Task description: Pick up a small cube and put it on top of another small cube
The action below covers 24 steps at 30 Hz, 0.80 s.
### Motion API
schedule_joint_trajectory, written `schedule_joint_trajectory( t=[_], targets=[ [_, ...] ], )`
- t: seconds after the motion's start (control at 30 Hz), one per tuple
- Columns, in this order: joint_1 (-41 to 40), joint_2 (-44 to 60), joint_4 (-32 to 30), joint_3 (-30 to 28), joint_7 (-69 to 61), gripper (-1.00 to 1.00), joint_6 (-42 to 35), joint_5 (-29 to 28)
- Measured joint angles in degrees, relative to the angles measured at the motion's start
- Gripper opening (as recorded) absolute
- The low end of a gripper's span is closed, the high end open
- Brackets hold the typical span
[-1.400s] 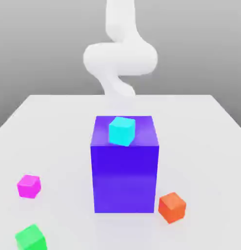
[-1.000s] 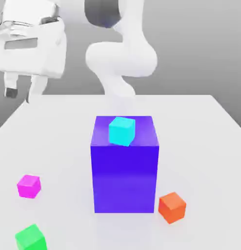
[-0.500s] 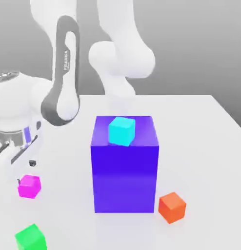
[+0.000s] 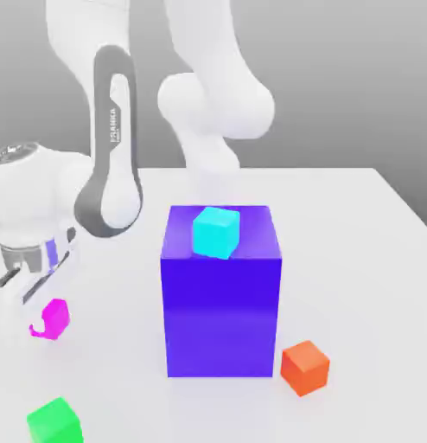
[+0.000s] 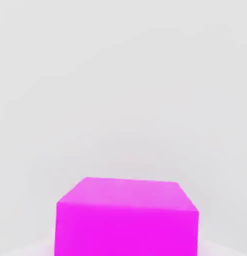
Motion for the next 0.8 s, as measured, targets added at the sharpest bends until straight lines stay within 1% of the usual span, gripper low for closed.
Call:
schedule_joint_trajectory(
  t=[0.13,0.8],
  targets=[
    [2.32,-0.41,3.08,0.21,8.68,-1.0,-3.47,-0.63],
    [17.08,6.66,23.44,1.7,58.53,-1.0,-16.76,-1.06]
  ],
)
